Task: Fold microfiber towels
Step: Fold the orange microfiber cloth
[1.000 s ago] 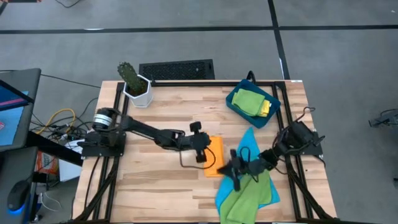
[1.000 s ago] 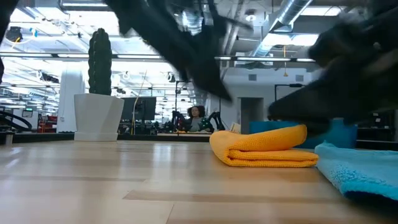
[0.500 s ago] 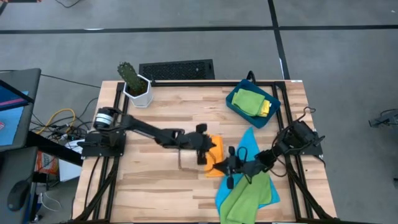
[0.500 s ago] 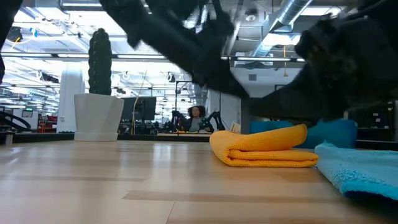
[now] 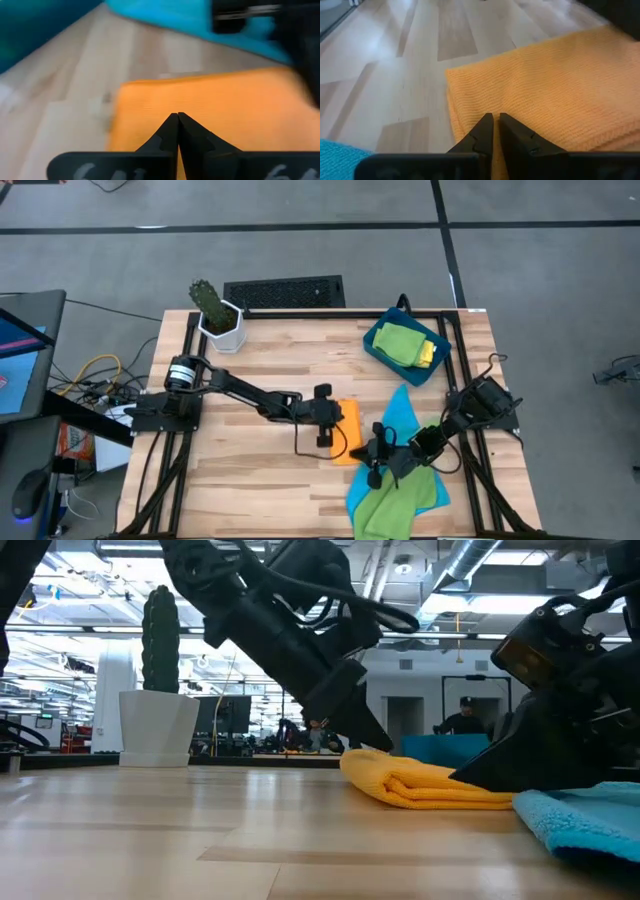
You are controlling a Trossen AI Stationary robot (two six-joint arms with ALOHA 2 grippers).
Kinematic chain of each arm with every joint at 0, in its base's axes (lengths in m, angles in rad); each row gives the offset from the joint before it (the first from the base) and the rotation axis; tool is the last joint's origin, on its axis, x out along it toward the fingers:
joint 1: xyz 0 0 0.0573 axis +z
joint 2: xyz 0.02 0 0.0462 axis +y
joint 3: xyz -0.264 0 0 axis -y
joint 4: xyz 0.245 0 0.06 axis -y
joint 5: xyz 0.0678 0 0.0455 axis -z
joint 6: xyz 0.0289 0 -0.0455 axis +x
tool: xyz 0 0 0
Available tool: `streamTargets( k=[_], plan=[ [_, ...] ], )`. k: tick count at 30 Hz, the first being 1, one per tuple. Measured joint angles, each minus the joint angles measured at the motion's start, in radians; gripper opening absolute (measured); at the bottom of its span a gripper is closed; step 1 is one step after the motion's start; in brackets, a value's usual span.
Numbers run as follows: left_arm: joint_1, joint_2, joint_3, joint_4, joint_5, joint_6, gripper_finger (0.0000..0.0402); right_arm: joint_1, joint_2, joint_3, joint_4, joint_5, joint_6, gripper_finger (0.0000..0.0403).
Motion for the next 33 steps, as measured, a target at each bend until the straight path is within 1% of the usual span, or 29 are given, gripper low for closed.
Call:
streamTargets(
  k=[3,7,9,11,14,16,20,23,25,26,29,33],
  plan=[
    [0.018,0.000,0.000,-0.005,0.008,-0.011,0.0000,-0.001,-0.001,0.000,-0.005,-0.003,-0.011,0.0058],
    [0.017,-0.020,0.000,-0.023,-0.007,-0.002,0.0000,0.011,-0.023,-0.009,0.083,-0.005,-0.143,0.0058],
    [0.017,-0.053,0.000,-0.018,-0.023,0.021,0.0000,0.029,-0.059,-0.004,0.125,0.041,-0.202,0.0056],
    [0.017,-0.081,0.003,-0.007,-0.032,0.034,0.0000,0.049,-0.089,-0.005,0.125,0.104,-0.246,0.0051],
    [0.023,-0.089,0.002,0.003,-0.033,0.046,0.0000,0.058,-0.092,-0.006,0.150,0.115,-0.289,0.0040],
    [0.032,-0.082,0.001,0.012,-0.011,0.050,0.0000,0.055,-0.065,-0.004,0.192,0.098,-0.292,0.0030],
    [0.051,-0.034,0.001,0.040,0.019,0.048,0.0000,0.033,0.051,0.005,0.286,0.054,-0.285,0.0017],
    [0.063,0.002,0.002,0.082,0.043,0.037,0.0000,0.020,0.154,0.019,0.335,0.011,-0.217,0.0017],
    [0.064,0.032,0.002,0.078,0.060,0.030,0.0000,0.017,0.203,0.029,0.387,0.001,-0.161,0.0021],
    [0.064,0.047,0.001,0.072,0.065,0.026,0.0000,0.022,0.224,0.030,0.409,0.010,-0.157,0.0024],
    [0.063,0.069,0.000,0.064,0.064,0.026,0.0000,0.037,0.256,0.028,0.464,0.038,-0.162,0.0025],
    [0.071,0.081,0.002,0.052,0.063,0.025,0.0000,0.049,0.244,0.026,0.445,0.053,-0.162,0.0017]
  ],
)
